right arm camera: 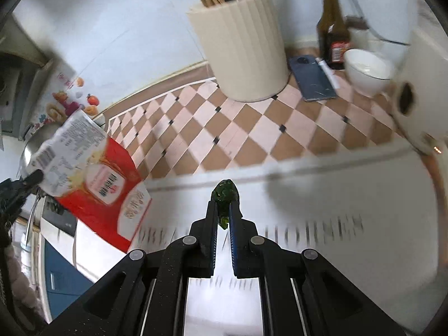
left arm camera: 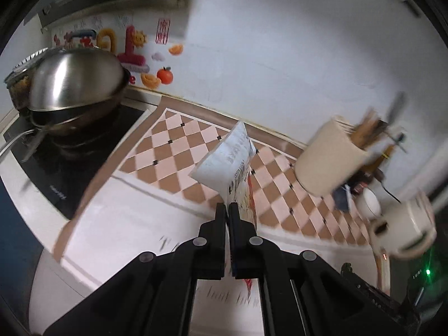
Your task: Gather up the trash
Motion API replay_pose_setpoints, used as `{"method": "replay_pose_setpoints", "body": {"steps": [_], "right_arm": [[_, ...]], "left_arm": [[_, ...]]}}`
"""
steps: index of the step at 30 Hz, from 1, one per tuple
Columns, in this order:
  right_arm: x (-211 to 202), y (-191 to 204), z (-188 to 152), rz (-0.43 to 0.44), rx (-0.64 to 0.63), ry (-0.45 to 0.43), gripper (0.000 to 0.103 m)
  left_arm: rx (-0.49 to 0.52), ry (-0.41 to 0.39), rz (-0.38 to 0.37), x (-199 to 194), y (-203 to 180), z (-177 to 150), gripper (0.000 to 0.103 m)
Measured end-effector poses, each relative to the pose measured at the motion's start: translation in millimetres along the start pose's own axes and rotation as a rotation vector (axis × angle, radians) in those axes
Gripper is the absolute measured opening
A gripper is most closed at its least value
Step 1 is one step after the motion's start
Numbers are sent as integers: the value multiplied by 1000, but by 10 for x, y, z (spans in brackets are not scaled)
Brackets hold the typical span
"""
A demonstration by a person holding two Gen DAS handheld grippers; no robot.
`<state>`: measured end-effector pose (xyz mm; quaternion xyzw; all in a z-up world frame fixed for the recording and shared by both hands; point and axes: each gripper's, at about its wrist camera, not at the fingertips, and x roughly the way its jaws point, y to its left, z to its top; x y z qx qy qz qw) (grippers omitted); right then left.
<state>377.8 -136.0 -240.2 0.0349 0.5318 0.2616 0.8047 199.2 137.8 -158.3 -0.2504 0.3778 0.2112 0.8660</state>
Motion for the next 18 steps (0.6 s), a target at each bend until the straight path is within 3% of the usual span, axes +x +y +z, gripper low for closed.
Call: {"method": "replay_pose_setpoints", "body": {"steps": [4,9,10,15,18], "right_arm": [[-533,231,-693,-19,35,-30,8],[-977,517,-1637,-7,69,-15,7],[-1009,556,-1783,-3,71,-3,0],[-986,614,-2620,5,60,116,0],[-757,493,-3001,20,87,201,0]], "left_arm": [[59,-2,-42,-649,336,-374,0],[130,48,-29,-1063,627,-909,0],[142,70,-17,-1116,703,-1056,0],[142,197,28,-1034,950,-1738,0],[123,317,47,-700,1048,-2229,0]]}}
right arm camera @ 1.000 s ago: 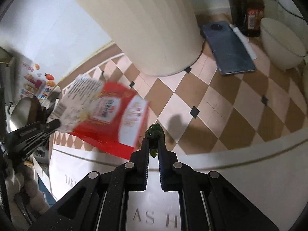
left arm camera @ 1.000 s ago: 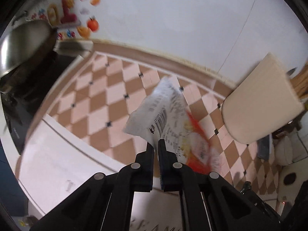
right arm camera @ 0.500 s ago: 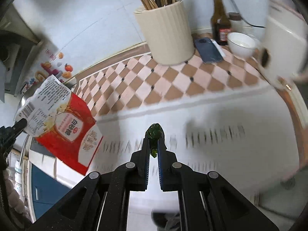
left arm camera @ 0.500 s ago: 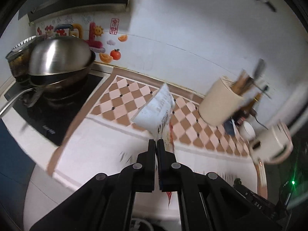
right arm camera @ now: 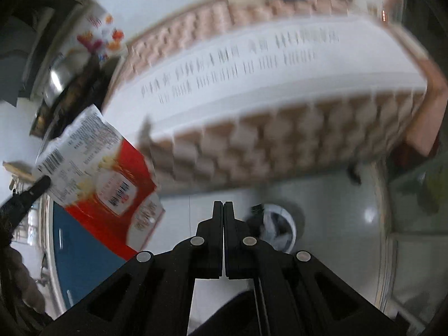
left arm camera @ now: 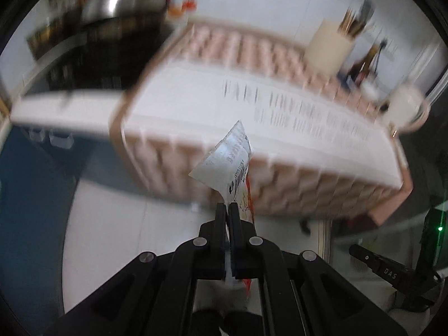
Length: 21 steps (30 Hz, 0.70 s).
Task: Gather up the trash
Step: 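Carry the snack bag down over the trash bin and open the left tool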
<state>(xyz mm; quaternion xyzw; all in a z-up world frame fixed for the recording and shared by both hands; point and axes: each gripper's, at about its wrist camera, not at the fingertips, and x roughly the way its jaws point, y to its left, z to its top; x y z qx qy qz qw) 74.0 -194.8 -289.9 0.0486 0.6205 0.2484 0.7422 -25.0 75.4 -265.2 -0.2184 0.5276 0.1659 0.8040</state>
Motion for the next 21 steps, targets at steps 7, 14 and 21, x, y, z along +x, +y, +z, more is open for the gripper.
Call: {"method": "replay_pose_setpoints", "body": {"steps": [7,14,21], "right_arm": [[1123,-631,-800,-48,29,181,0],[2717,-1672,-1253,-90,177,284,0],[3856,-2328,-1521,-137,196,345,0]], "left_arm": [[-50,254,51,1790,-42,-861,0],[-90,419,96,3906,-120,-1604,0],[-71,564,163,5310,-233,-2179,1]]}}
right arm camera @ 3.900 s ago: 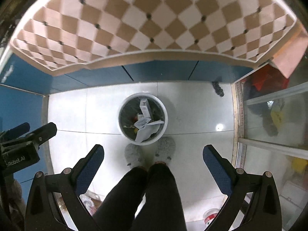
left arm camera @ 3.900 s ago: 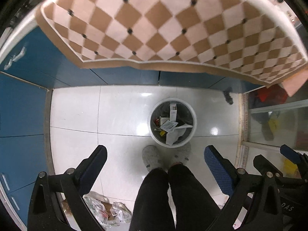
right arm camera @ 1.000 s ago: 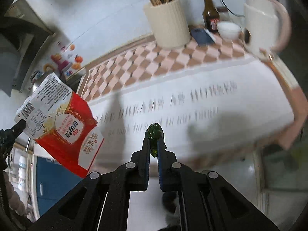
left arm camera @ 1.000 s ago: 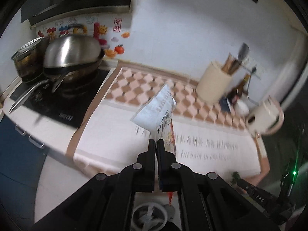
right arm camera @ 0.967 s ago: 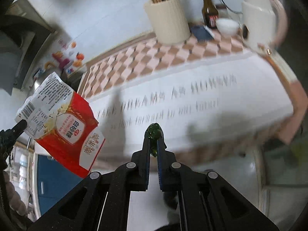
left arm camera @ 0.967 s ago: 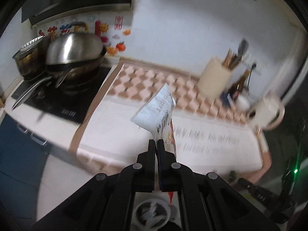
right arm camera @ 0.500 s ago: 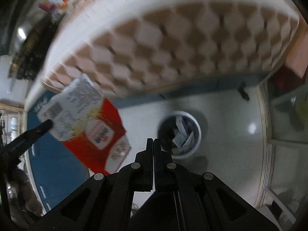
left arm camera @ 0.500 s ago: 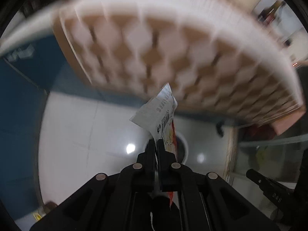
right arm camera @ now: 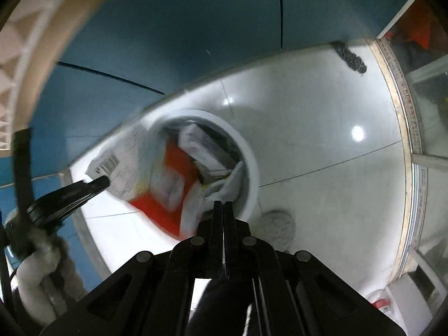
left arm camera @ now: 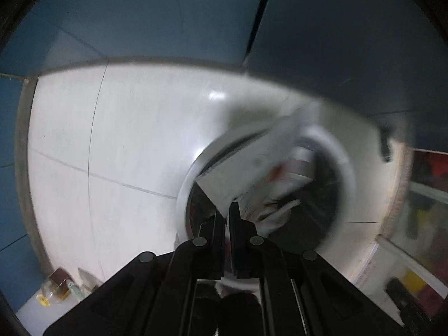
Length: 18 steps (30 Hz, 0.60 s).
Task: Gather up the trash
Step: 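Carry the snack bag down over the trash bin and open the left tool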
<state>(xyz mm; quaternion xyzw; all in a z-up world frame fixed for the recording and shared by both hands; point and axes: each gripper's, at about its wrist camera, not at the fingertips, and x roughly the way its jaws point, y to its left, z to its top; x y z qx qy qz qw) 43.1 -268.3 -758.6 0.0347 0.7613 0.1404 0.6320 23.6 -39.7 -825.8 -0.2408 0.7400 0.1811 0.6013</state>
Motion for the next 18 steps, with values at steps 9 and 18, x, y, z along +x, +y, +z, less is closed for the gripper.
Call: {"method": "replay_pose_setpoints", "body": {"steps": [9,18], "right_arm": [[270,-146,71,-6,11,52,3],[-134,115,-60,-95,-144,25,92]], "left_arm": [[30,54,-4,3,-69,-261,8],[90,-133,57,-1191,87,-666,103]]}}
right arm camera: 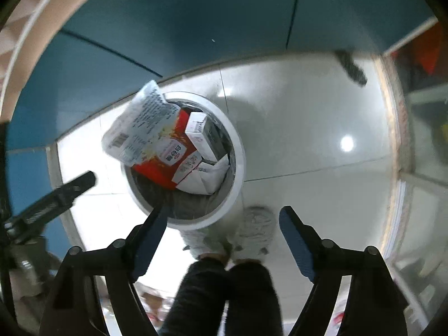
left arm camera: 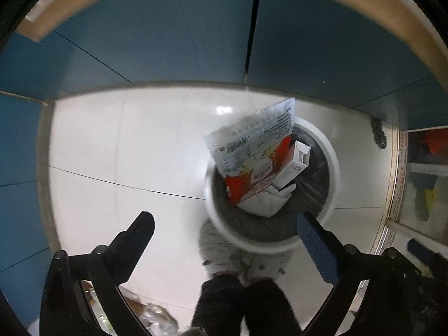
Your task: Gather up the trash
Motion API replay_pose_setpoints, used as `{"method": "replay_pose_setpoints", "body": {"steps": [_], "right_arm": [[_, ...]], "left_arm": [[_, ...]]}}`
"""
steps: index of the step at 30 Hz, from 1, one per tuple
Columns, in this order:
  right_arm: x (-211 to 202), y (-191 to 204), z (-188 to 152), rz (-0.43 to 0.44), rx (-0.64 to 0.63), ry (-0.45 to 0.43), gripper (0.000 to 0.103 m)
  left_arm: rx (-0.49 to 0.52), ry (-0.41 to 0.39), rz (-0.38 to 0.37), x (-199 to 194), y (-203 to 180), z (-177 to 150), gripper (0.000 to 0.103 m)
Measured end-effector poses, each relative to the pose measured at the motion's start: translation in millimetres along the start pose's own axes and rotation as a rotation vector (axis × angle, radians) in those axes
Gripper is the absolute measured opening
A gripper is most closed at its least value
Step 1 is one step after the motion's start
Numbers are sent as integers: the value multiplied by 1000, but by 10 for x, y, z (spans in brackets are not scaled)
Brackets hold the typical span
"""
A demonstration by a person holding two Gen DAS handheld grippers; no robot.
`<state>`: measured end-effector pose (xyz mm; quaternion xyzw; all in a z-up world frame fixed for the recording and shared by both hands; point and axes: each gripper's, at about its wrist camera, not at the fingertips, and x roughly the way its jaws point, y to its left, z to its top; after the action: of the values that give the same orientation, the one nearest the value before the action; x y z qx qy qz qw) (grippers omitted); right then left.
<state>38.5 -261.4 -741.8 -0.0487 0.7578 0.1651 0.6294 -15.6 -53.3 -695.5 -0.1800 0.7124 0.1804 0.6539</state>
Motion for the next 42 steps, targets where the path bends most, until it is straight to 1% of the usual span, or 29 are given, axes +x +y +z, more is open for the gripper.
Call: {"method": "replay_pose_setpoints", "body": {"steps": [1,2,4,7,10,13,17,19,22,23,25,28,30,33,38,42], "right_arm": [[-92,42,-33,-13,-15,-7,103],[-212,98,-72,-28,-30,-20,103],[-508,199,-159,-56,-61,-55,103],[-947,314,-284,-81,-87,-103,103],[-1510,431,-439,-94,-103,-159,103],[-2181,528,-646,-100,-120,-228,103],[-2956,684,-943,-100,-140,-295,103],[-3317,754,-1120,-93,-142,-326,103],[-3809,859,-1401,-75,-133,-369,103],[-3994,899,-1508,-71,-127,-385,103],[-4295,963,-1714,-47,-116,-418,103],[-4643,1025,-1965,-33,-106,-452,103],[-4854,1062,-2147,-23,-94,-472,103],[-5149,1090,-2383,2,-86,-500,103],[-5479,1127,-2650,62,-107,-503,103],[-5620,1129,-2717,106,-135,-499,103]], "left_arm": [[1,-13,-1,-130,26,-28,103],[4,-32,1,-367,79,-57,103],[3,-61,-2,-691,98,-127,103],[11,-121,-4,-1312,82,-274,103],[19,-175,-6,-1837,117,-411,103],[22,-224,-12,-2366,173,-567,103],[21,-272,-54,-3017,293,-787,103],[31,-299,-86,-3370,349,-928,103],[56,-331,-128,-3754,404,-1077,103],[74,-354,-140,-3900,427,-1139,103],[94,-379,-147,-4104,471,-1222,103],[120,-411,-192,-4398,554,-1342,103],[138,-431,-209,-4554,572,-1417,103],[148,-432,-248,-4774,624,-1536,103],[130,-415,-314,-5025,677,-1719,103],[103,-417,-350,-5172,684,-1846,103]]}}
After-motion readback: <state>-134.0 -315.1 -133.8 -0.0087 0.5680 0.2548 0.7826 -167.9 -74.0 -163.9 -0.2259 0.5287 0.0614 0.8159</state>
